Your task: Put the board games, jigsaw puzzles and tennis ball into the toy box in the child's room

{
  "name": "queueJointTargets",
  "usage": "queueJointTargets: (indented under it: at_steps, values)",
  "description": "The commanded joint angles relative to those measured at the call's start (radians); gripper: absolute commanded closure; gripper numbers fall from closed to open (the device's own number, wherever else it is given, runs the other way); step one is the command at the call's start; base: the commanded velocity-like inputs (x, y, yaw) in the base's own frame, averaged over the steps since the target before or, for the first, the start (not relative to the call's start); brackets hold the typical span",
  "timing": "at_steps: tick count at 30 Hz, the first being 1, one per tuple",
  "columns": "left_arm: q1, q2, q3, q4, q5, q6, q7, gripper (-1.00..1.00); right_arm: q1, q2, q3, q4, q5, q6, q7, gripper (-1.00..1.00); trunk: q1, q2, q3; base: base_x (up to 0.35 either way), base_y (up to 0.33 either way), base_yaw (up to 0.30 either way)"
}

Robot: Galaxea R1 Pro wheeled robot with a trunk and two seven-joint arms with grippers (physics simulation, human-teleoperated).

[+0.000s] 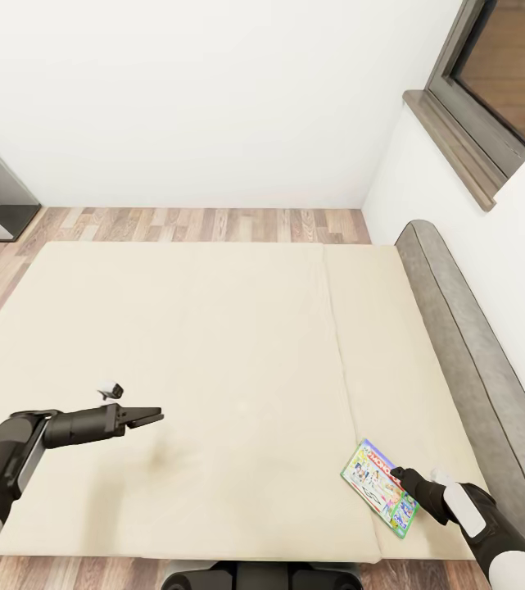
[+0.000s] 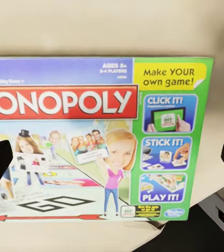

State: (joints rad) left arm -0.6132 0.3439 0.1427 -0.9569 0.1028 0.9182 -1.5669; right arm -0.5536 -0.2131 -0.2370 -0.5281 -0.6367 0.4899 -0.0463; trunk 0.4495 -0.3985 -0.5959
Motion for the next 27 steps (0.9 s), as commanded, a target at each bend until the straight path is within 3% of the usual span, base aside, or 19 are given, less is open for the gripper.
queueJointTargets:
  at_steps: [1,27]
  values:
    - [0.0,0.0,-0.001,-0.001,-0.001,0.011,-0.004,-1.0,0.0,0.0,-0.002,-0.002,-0.009,0.005,-0.005,-1.0,0.001,-0.002,-0.001,0.0,0.0,0.0]
    - [0.0,-0.003,-0.004,-0.003,-0.002,0.009,-0.004,-1.0,0.0,0.007,-0.001,-0.004,-0.009,0.004,-0.006,-1.0,0.001,-0.002,-0.003,0.0,0.0,0.0]
